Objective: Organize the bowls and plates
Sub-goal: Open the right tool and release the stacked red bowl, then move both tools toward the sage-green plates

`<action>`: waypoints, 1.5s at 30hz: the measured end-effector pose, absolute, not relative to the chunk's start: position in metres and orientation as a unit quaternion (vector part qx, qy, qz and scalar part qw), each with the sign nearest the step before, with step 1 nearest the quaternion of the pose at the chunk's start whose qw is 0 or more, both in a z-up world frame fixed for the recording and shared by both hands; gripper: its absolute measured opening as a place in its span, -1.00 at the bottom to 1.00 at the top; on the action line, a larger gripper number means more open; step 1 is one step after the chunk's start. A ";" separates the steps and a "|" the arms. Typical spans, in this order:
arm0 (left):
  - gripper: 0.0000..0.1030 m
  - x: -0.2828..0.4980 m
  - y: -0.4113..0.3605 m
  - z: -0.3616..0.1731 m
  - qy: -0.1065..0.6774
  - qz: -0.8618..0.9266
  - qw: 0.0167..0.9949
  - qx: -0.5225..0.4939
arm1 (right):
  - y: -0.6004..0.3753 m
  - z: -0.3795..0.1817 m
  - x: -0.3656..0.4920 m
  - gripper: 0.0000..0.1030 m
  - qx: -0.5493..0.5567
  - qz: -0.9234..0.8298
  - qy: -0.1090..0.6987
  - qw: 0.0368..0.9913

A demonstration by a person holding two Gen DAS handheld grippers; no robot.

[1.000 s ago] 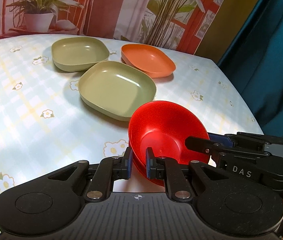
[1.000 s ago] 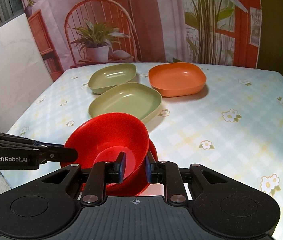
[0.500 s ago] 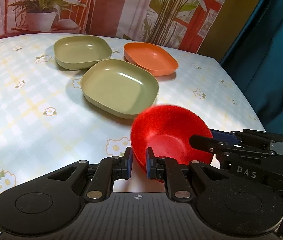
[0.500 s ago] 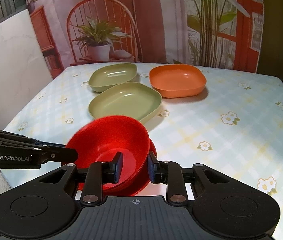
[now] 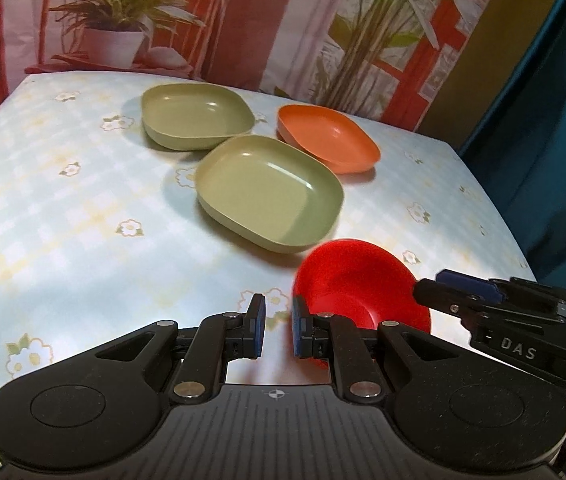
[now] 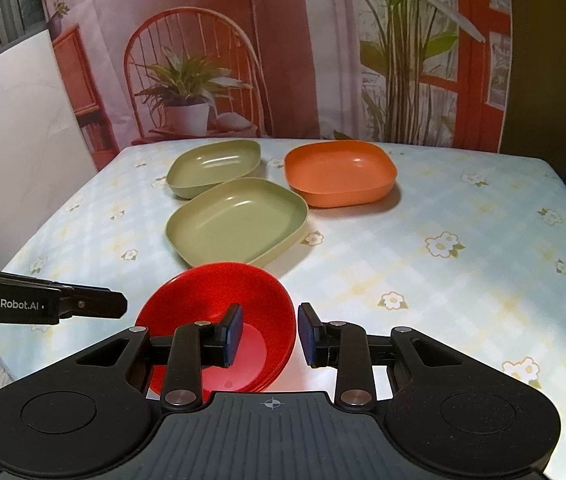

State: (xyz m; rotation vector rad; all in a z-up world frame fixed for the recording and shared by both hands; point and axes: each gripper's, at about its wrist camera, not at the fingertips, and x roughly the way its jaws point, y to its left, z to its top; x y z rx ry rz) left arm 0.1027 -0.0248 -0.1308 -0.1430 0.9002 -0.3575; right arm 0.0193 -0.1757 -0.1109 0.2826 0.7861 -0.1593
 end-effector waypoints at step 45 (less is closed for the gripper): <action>-0.70 0.232 -0.015 -0.119 0.405 -0.148 0.902 -0.010 | -0.254 -0.133 0.161 -0.47 0.101 -0.012 0.391 0.915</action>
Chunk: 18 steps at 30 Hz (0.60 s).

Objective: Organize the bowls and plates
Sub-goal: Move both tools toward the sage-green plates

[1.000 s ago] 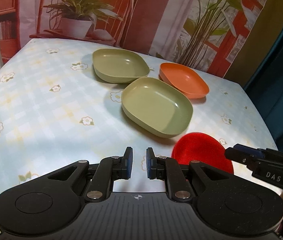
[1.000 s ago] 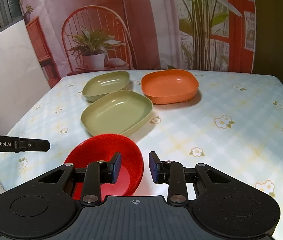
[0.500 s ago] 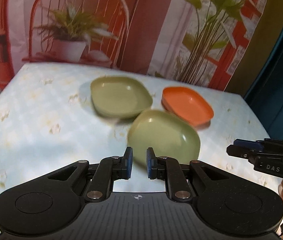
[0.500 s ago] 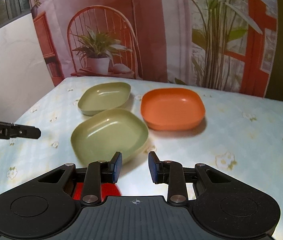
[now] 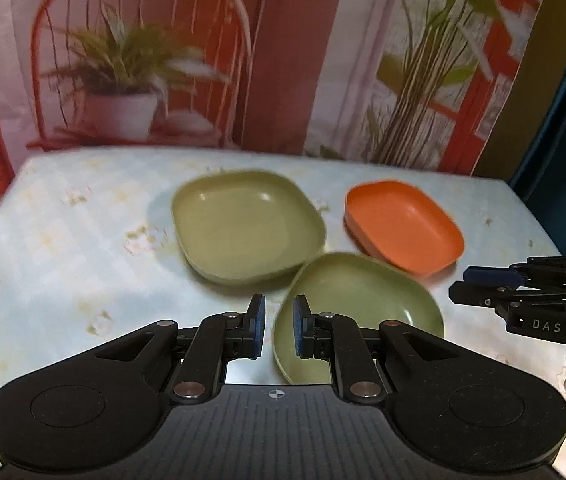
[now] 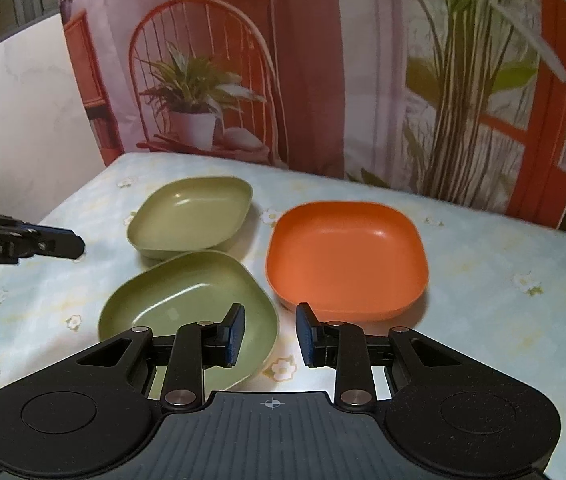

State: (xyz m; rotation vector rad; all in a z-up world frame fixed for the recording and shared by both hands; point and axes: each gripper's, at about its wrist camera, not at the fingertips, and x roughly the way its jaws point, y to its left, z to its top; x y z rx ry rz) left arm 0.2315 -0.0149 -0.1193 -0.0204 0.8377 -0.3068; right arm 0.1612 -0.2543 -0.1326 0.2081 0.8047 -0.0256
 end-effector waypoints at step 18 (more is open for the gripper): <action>-0.58 0.243 -0.018 -0.152 0.446 -0.173 0.878 -0.027 | -0.254 -0.182 0.169 -0.48 0.169 -0.005 0.417 0.893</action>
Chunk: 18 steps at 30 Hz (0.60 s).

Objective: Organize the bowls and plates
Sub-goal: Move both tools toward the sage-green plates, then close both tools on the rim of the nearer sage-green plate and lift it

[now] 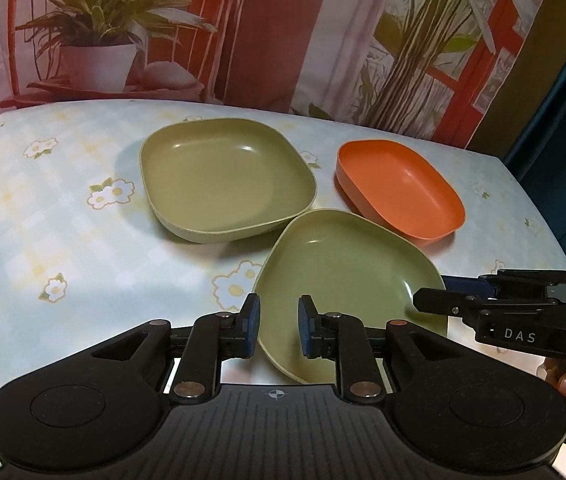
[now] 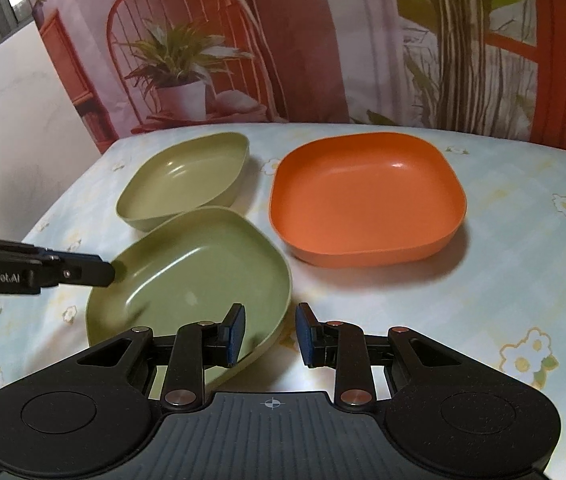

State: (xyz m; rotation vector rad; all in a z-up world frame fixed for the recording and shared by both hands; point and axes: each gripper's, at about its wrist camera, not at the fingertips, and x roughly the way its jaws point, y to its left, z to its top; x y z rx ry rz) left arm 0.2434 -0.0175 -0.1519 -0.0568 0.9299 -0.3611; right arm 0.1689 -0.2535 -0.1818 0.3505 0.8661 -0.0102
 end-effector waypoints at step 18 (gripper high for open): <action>-0.60 0.242 -0.014 -0.162 0.458 -0.174 0.871 -0.036 | -0.251 -0.185 0.168 -0.64 0.182 -0.011 0.421 0.888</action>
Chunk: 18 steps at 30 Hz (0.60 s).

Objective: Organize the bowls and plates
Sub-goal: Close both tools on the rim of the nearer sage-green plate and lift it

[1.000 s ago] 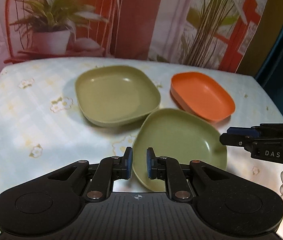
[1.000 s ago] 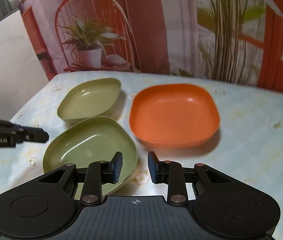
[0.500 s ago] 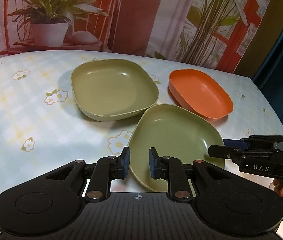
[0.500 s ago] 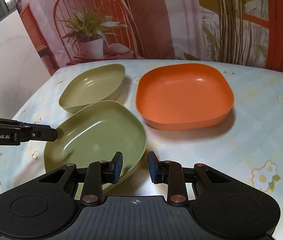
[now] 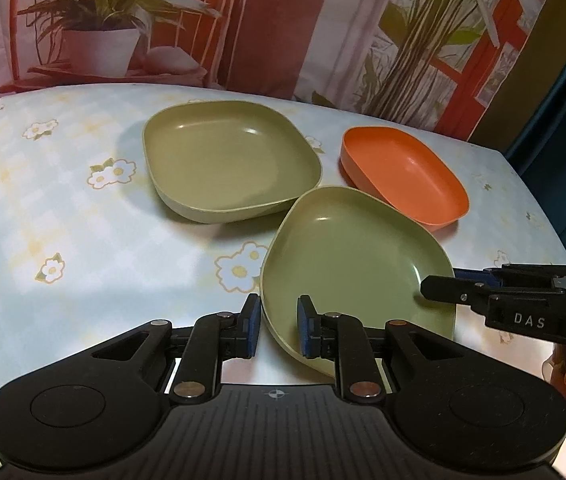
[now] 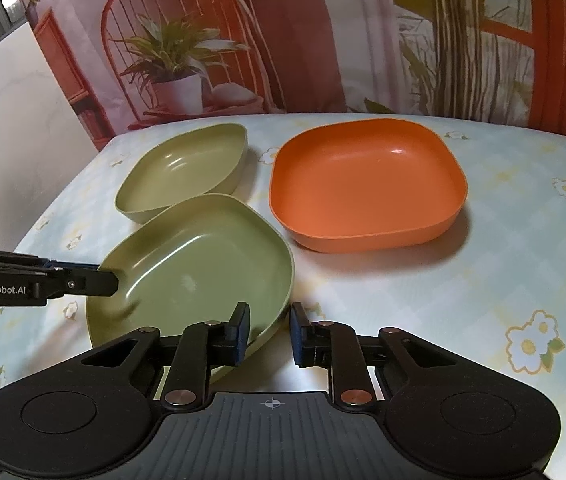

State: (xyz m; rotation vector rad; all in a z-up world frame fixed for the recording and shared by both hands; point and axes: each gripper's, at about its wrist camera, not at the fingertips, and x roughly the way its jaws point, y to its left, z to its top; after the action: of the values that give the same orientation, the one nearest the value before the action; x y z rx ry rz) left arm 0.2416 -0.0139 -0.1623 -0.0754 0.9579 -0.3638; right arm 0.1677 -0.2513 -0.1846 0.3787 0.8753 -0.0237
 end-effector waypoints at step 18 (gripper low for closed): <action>-0.60 0.235 -0.031 -0.117 0.414 -0.179 0.892 -0.026 | -0.265 -0.141 0.167 -0.67 0.174 -0.024 0.372 0.911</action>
State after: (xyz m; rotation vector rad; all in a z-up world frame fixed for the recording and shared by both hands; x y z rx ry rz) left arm 0.2352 -0.0306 -0.1175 -0.0548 0.8582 -0.3724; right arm 0.1675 -0.2648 -0.1412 0.3579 0.7669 -0.0492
